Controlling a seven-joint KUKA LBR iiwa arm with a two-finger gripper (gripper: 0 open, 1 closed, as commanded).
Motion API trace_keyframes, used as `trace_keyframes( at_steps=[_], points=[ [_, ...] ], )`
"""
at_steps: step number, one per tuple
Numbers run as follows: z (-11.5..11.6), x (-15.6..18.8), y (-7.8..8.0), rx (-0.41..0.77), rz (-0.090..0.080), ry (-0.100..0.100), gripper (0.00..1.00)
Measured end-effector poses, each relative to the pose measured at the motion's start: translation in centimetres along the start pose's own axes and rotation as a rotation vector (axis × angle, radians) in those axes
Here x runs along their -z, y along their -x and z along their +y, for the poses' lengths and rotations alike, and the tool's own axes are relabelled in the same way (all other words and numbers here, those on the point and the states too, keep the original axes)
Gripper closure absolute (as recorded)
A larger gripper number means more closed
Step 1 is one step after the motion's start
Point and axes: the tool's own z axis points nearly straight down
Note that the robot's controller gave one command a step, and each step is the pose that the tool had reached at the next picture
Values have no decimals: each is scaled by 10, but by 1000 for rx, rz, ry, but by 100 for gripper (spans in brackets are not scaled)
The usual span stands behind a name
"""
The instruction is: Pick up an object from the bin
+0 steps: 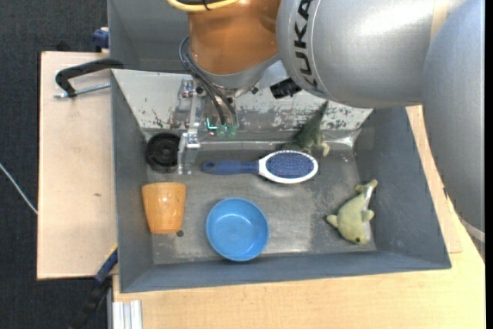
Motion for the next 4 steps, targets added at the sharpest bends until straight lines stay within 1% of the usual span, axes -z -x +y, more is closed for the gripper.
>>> trace_keyframes(
  at_steps=[1,2,3,4],
  points=[
    [-17,-138,-6,200,0,-6,0],
    [-9,-151,-14,412,-15,-1,0],
    [8,-62,-34,694,-18,0,0],
    [-16,-130,2,1223,-9,-3,0]
  ],
)
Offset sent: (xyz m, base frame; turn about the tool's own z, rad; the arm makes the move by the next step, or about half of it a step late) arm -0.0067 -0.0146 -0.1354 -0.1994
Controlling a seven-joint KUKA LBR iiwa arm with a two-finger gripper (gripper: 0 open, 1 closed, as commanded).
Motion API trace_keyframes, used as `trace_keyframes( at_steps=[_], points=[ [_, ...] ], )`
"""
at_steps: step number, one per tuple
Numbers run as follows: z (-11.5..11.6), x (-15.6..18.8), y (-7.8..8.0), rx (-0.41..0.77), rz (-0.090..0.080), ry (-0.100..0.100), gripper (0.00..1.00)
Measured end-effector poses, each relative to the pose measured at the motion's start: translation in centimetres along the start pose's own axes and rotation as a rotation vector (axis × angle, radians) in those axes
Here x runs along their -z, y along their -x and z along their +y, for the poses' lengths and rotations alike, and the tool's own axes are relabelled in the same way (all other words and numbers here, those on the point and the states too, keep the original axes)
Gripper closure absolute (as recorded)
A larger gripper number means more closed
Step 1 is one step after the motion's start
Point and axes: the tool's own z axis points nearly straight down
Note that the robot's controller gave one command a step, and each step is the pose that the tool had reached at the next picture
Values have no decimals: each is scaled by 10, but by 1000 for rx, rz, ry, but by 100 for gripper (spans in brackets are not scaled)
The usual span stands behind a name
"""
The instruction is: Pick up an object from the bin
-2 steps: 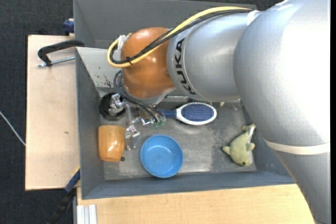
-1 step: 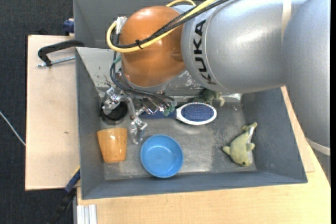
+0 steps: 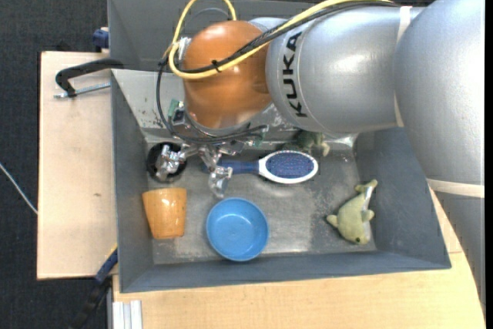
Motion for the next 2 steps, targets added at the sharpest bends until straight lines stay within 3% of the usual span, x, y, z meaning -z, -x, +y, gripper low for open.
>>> trace_keyframes(
  at_steps=[1,2],
  points=[
    [38,-39,-10,153,-5,-3,0],
    [55,-38,1,232,1,-6,0]
  ],
)
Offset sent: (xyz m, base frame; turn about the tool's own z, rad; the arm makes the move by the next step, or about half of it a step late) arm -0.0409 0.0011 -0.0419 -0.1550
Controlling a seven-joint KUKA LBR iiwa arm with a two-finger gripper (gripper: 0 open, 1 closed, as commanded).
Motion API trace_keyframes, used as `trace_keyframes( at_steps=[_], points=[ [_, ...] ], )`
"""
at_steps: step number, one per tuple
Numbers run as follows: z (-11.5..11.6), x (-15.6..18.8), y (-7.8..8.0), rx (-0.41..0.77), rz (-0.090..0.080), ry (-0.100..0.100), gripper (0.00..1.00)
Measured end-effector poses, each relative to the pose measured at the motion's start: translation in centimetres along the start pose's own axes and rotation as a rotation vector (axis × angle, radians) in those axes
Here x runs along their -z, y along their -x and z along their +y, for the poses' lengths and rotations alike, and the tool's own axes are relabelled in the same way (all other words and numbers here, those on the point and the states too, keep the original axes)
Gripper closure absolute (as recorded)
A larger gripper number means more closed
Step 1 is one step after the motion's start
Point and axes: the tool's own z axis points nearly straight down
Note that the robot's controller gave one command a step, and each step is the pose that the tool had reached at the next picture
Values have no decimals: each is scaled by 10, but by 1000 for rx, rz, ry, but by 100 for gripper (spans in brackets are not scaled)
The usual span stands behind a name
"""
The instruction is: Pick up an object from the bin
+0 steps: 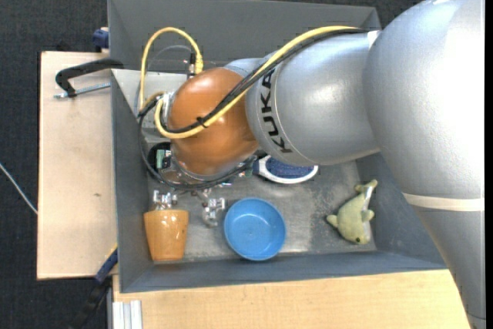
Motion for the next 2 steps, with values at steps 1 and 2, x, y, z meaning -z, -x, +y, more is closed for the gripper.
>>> trace_keyframes(
  at_steps=[1,2],
  points=[
    [18,8,1,208,-20,-33,0],
    [23,40,-1,731,-6,1,0]
  ],
)
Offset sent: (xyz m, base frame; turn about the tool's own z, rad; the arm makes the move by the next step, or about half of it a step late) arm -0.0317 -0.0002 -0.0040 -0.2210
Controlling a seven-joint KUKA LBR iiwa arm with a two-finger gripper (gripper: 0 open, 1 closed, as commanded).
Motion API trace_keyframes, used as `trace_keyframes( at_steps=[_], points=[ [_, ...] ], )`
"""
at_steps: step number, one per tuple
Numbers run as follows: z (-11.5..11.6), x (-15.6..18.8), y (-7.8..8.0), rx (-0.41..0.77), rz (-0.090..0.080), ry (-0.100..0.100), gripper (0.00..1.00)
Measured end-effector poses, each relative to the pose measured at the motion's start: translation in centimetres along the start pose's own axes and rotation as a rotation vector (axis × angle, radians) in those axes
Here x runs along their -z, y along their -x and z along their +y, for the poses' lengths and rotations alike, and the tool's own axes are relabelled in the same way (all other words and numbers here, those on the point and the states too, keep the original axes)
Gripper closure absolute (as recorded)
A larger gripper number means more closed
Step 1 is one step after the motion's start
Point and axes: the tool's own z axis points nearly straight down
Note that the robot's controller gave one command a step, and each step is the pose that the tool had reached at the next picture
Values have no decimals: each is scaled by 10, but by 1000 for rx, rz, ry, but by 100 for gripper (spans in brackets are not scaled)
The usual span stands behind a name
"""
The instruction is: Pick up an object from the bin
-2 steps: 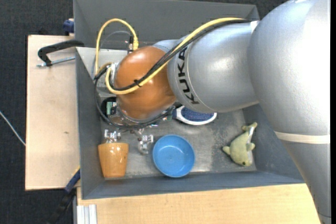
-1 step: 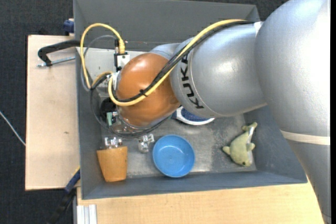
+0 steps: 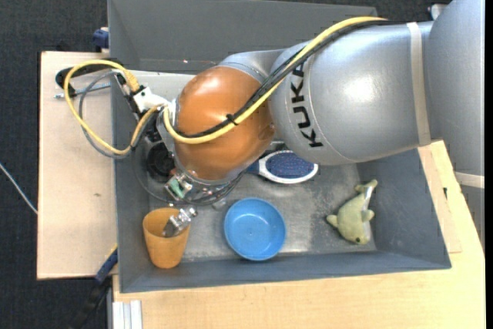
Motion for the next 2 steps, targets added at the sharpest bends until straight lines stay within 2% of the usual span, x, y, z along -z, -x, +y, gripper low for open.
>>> trace_keyframes(
  at_steps=[1,2],
  points=[
    [-37,-37,-24,-187,-6,-5,0],
    [-35,-40,-26,-184,-1,-2,100]
  ],
)
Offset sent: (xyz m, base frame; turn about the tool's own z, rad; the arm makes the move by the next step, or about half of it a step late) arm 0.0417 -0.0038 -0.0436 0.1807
